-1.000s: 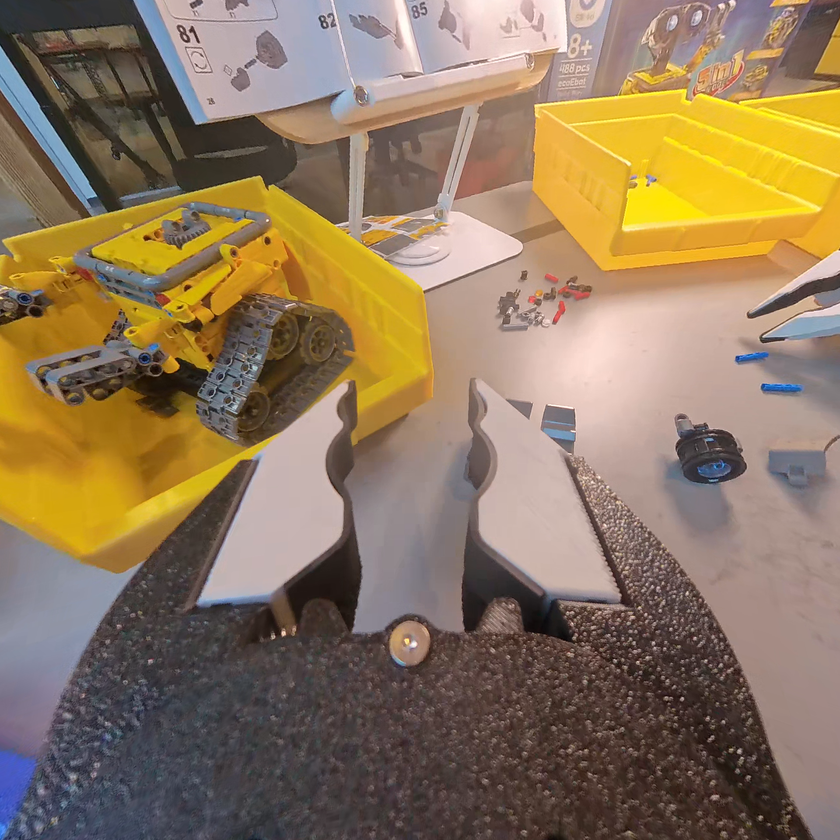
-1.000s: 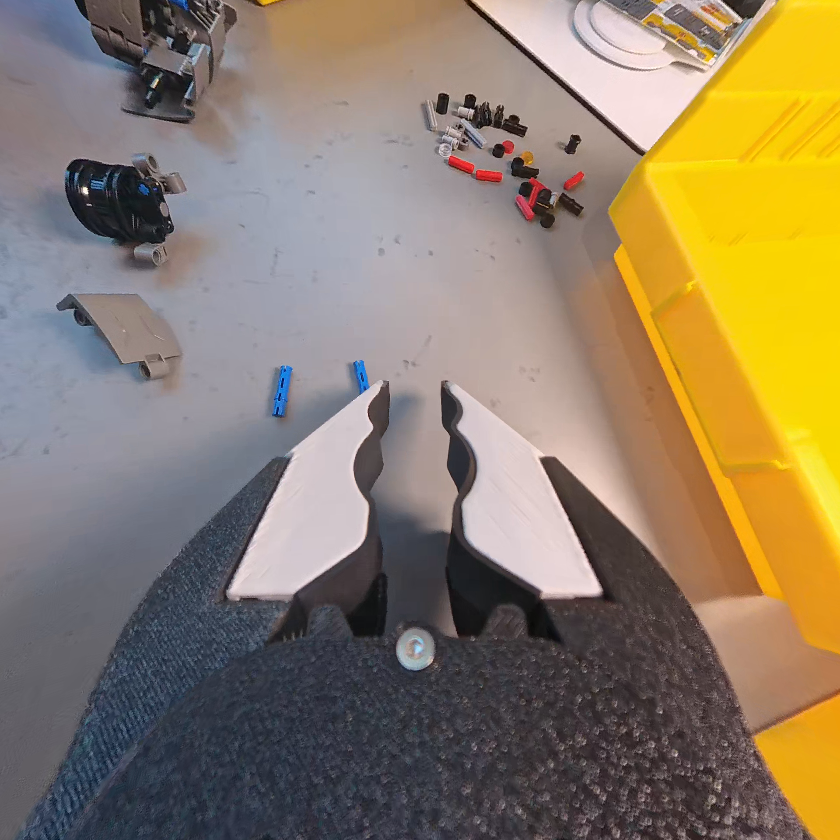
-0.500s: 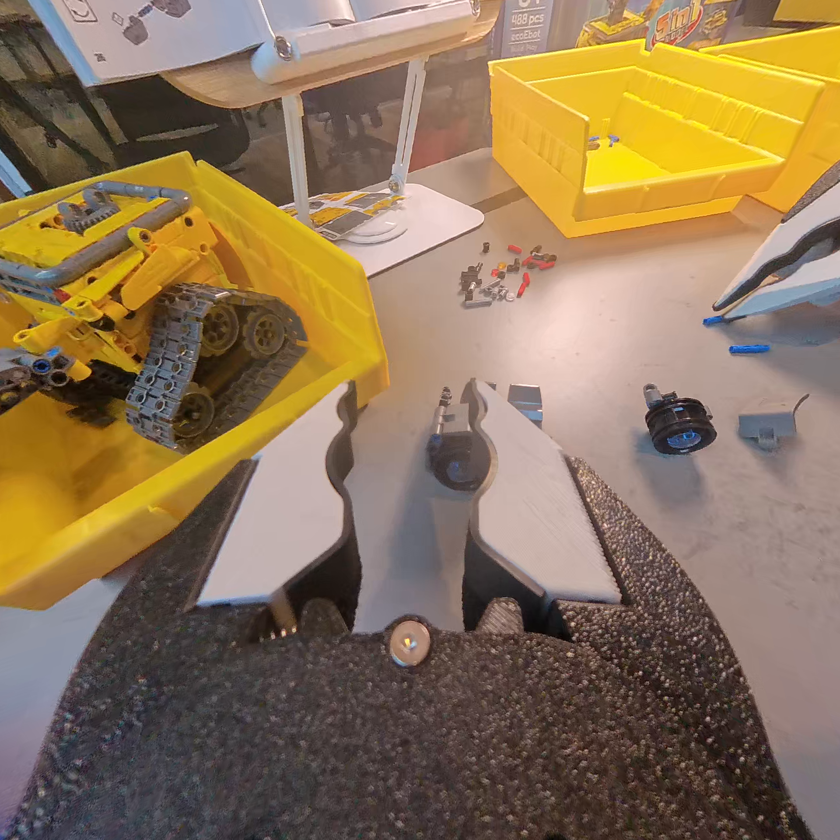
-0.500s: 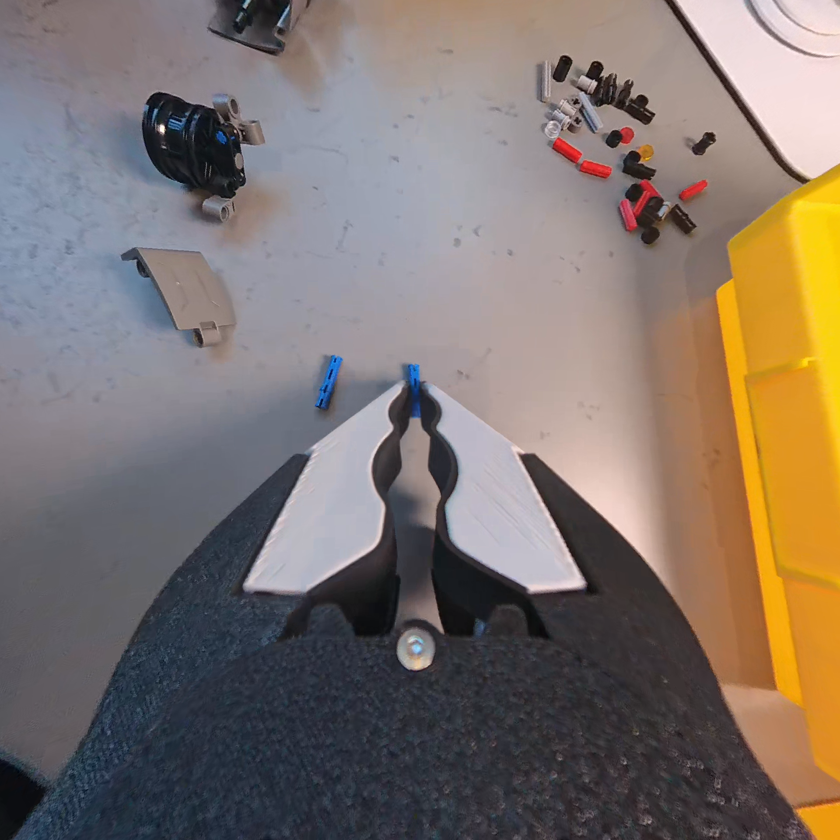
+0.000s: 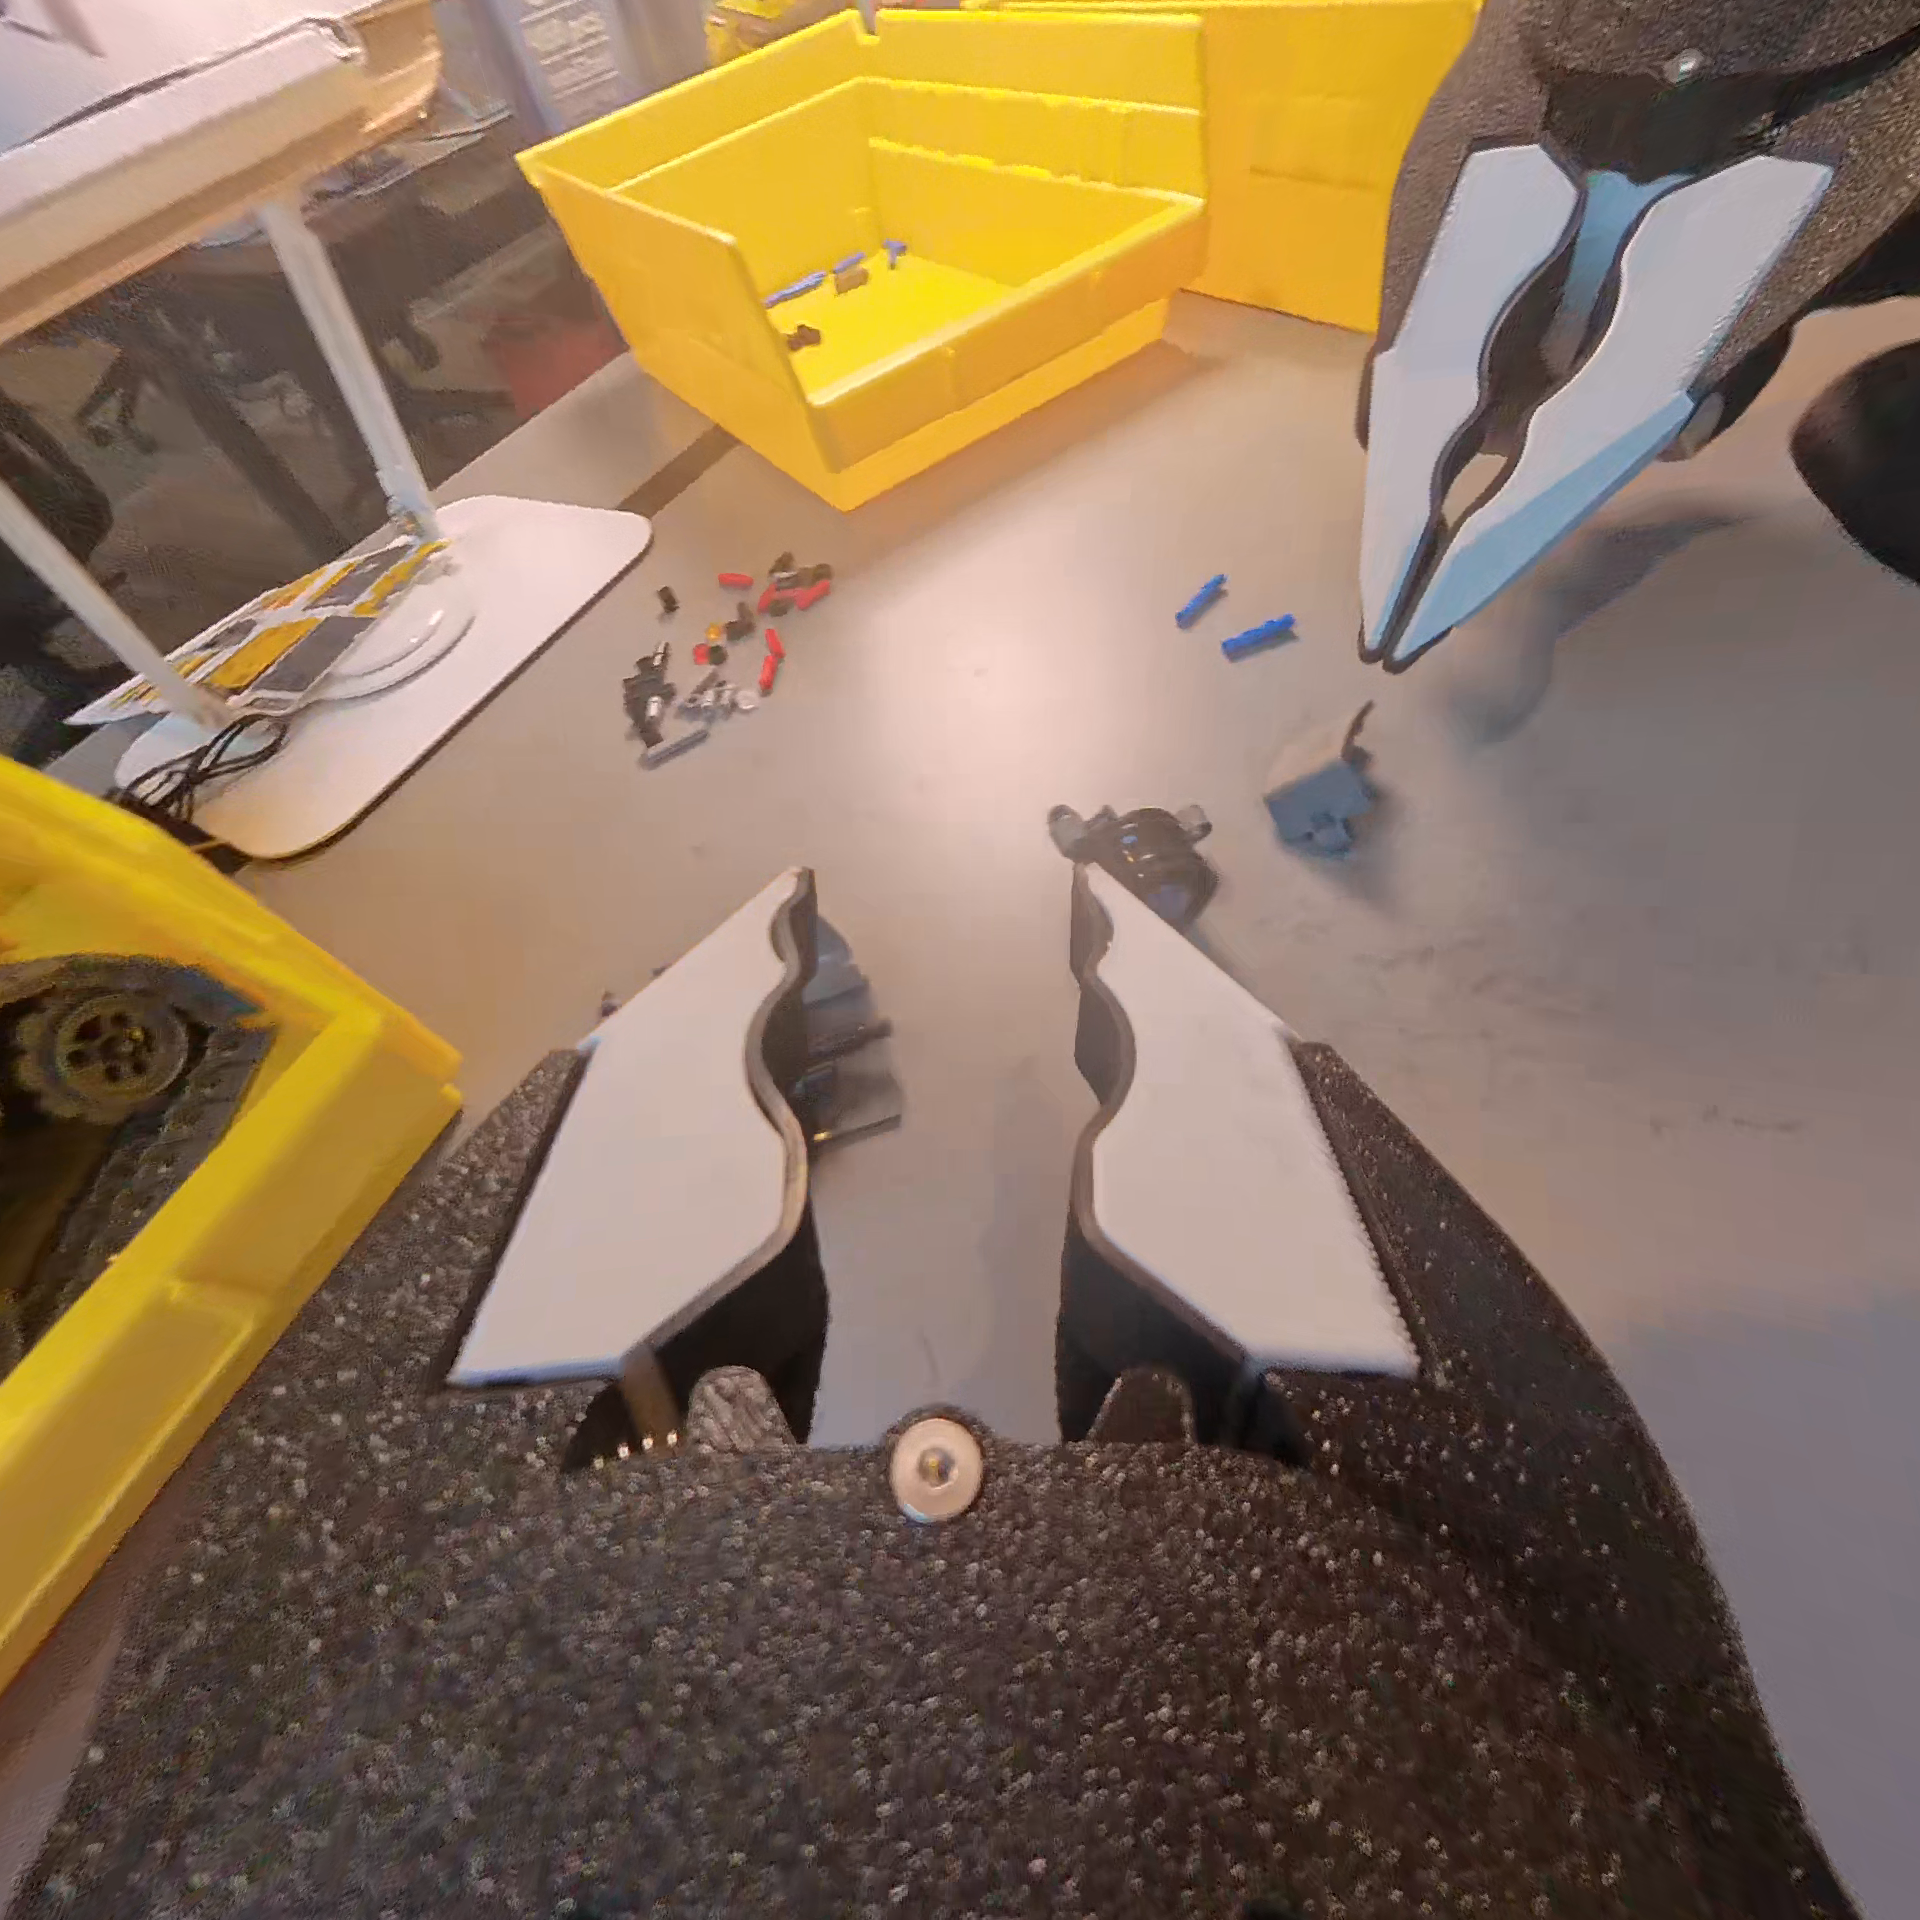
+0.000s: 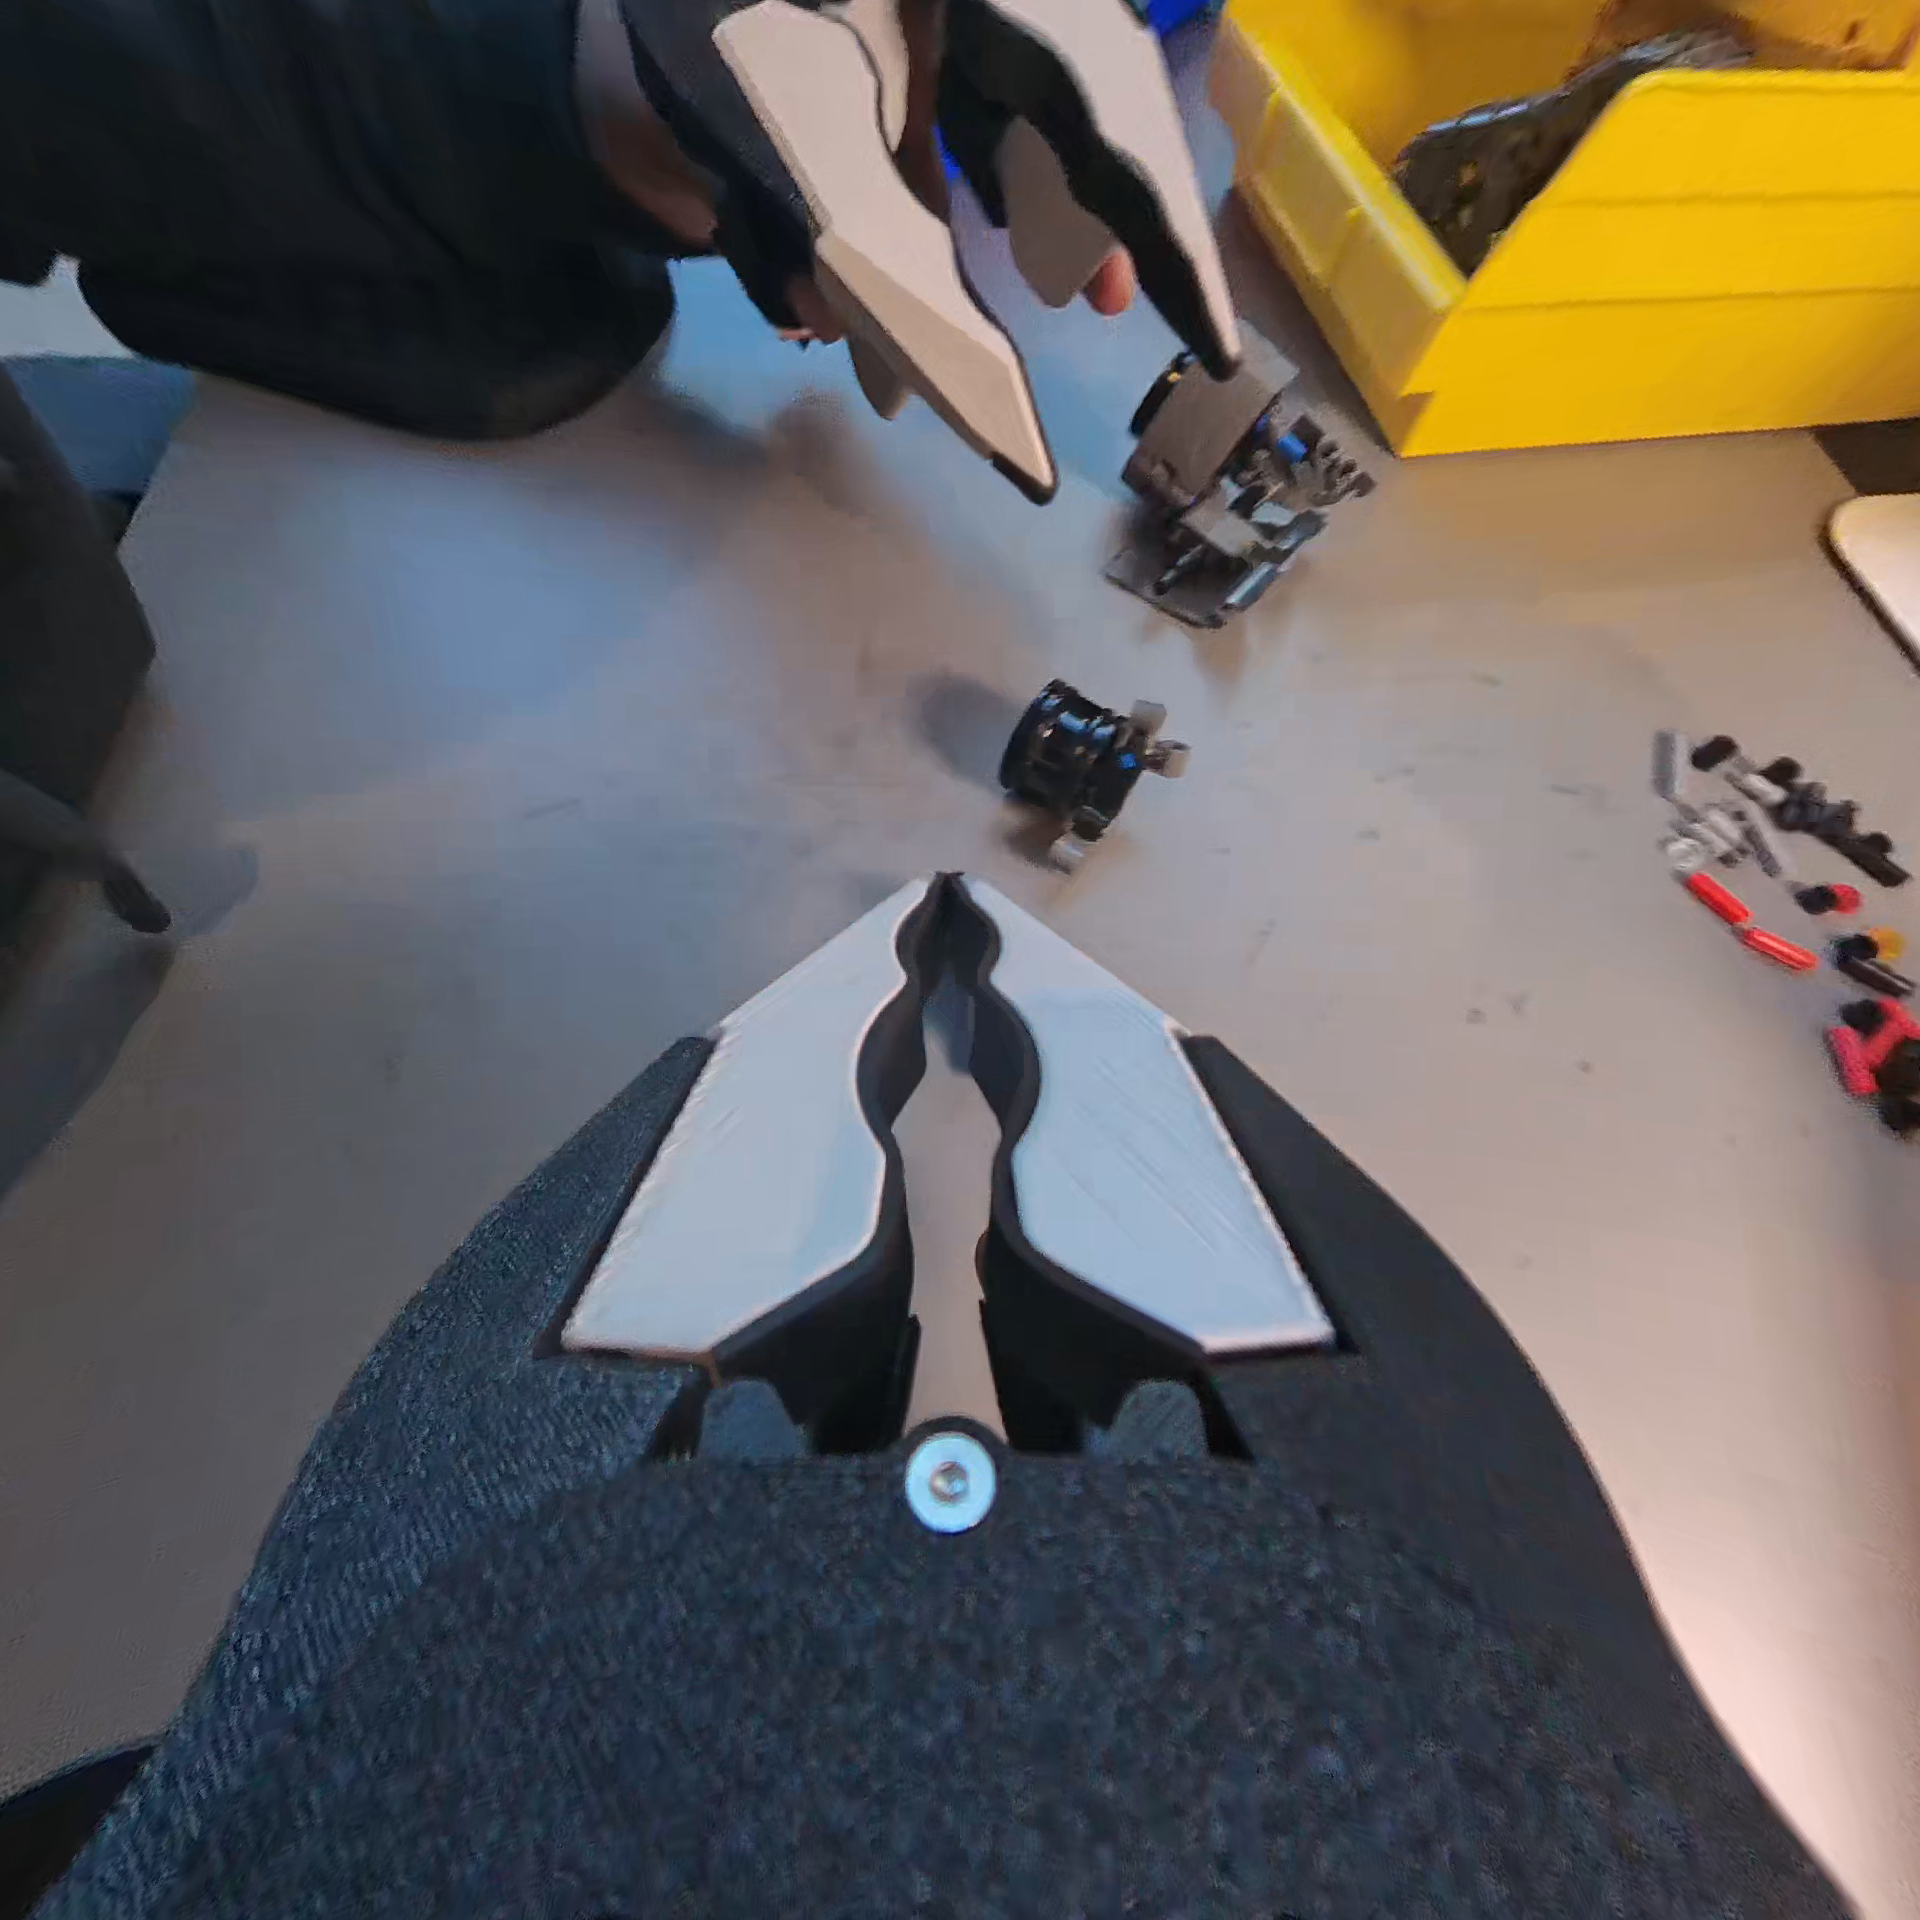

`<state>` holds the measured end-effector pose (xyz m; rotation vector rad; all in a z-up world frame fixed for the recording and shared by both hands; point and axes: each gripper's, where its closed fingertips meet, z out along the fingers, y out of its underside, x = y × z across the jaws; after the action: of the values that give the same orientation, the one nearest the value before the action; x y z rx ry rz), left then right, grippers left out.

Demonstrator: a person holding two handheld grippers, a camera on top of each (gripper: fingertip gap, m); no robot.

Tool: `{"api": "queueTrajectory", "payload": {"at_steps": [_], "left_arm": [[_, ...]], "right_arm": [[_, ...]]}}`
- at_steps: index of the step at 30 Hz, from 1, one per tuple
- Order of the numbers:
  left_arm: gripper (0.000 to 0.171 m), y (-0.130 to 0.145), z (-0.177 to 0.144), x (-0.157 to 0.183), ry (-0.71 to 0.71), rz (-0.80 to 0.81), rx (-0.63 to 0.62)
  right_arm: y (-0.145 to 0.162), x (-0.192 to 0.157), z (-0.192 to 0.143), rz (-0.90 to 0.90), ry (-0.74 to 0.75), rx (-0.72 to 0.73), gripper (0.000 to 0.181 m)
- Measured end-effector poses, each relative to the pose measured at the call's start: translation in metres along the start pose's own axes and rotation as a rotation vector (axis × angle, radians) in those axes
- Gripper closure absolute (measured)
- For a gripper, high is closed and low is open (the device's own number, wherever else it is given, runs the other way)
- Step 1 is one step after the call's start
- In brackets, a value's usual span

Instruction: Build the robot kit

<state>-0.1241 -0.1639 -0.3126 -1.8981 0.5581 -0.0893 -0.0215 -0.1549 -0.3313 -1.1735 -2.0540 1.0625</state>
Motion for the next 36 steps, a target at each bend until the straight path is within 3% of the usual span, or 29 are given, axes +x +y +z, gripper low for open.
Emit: {"api": "queueTrajectory", "payload": {"at_steps": [6, 12, 19, 24, 31, 36], "left_arm": [[0.128, 0.007, 0.014, 0.035, 0.108, 0.132, -0.048], [0.133, 0.019, 0.027, 0.053, 0.155, 0.179, -0.114], [0.133, 0.022, 0.027, 0.049, 0.147, 0.163, -0.124], [0.133, 0.023, 0.027, 0.05, 0.147, 0.174, -0.13], [0.134, 0.026, 0.026, 0.05, 0.137, 0.21, -0.143], [0.134, 0.026, 0.025, 0.048, 0.133, 0.206, -0.141]], "right_arm": [[0.029, -0.02, 0.019, -0.101, -0.017, -0.166, 0.181], [0.028, -0.025, 0.019, -0.13, -0.015, -0.162, 0.178], [0.006, -0.009, -0.003, -0.033, 0.024, 0.003, 0.172], [0.013, -0.006, -0.003, 0.0, 0.013, -0.005, 0.168], [0.044, -0.01, 0.007, -0.151, 0.052, -0.214, 0.159], [0.03, -0.017, 0.0, -0.135, 0.009, -0.132, 0.155]]}}
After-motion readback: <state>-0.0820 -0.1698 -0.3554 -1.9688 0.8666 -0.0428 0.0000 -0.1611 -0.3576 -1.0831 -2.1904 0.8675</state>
